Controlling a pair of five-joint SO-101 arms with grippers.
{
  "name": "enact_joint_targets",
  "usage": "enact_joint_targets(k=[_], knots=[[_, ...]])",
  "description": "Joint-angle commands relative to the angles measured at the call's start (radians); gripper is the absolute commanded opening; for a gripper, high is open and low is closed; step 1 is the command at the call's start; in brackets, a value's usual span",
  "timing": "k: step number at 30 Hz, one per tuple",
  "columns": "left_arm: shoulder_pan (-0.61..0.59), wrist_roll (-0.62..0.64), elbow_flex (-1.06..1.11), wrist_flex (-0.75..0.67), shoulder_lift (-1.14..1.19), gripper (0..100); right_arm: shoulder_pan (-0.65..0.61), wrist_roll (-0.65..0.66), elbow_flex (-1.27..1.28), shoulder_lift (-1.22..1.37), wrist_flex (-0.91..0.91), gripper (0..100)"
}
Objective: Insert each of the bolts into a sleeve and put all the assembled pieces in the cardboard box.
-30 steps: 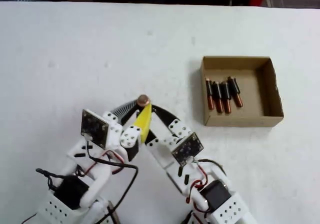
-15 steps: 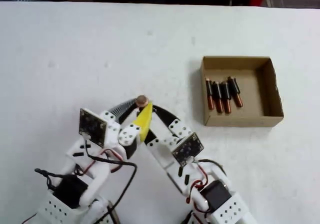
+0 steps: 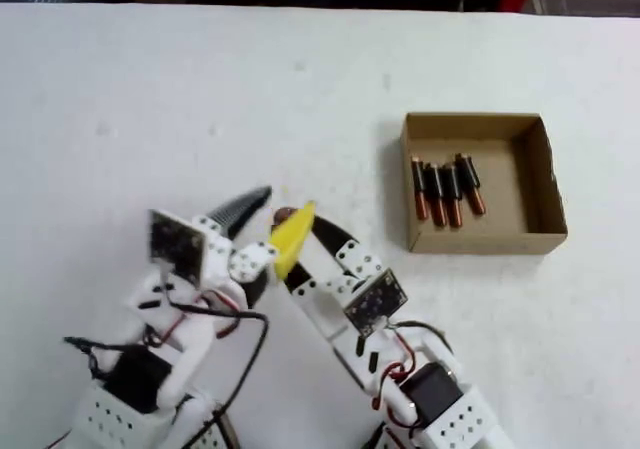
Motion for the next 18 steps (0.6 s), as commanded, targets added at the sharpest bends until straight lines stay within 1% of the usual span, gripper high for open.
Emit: enact_joint_targets(k=[1,3,4,6,8,10,13,14,16,18], knots=[[-0.079,0.003,-0.129,-0.015,-0.016,21,0.05,-0.005,0.009,-0.013,-0.002,1.7],[-0.122,-0.002,-0.18,-0.012,-0.015,21,0.087,-0.005,0.009,-0.013,-0.002,1.7],[-0.15,-0.029,-0.207,0.003,-0.013,21,0.105,-0.006,0.009,-0.013,-0.001,1.7],[-0.202,-0.101,-0.255,0.066,-0.012,21,0.137,-0.009,0.009,-0.013,-0.001,1.7],[-0.252,-0.133,-0.296,0.144,-0.013,21,0.16,-0.011,0.009,-0.013,-0.001,1.7],[-0.309,-0.14,-0.347,0.216,-0.015,16,0.165,-0.011,0.009,-0.013,-0.001,1.7],[-0.384,-0.14,-0.439,0.29,-0.015,2,0.166,-0.011,0.009,-0.013,-0.001,1.7],[-0.406,-0.138,-0.46,0.305,-0.015,2,0.166,-0.011,0.009,-0.013,-0.001,1.7],[-0.432,-0.137,-0.483,0.336,-0.015,5,0.166,-0.011,0.009,-0.013,-0.001,1.7],[-0.44,-0.138,-0.494,0.371,-0.016,3,0.168,-0.011,0.009,-0.013,0.001,1.7]])
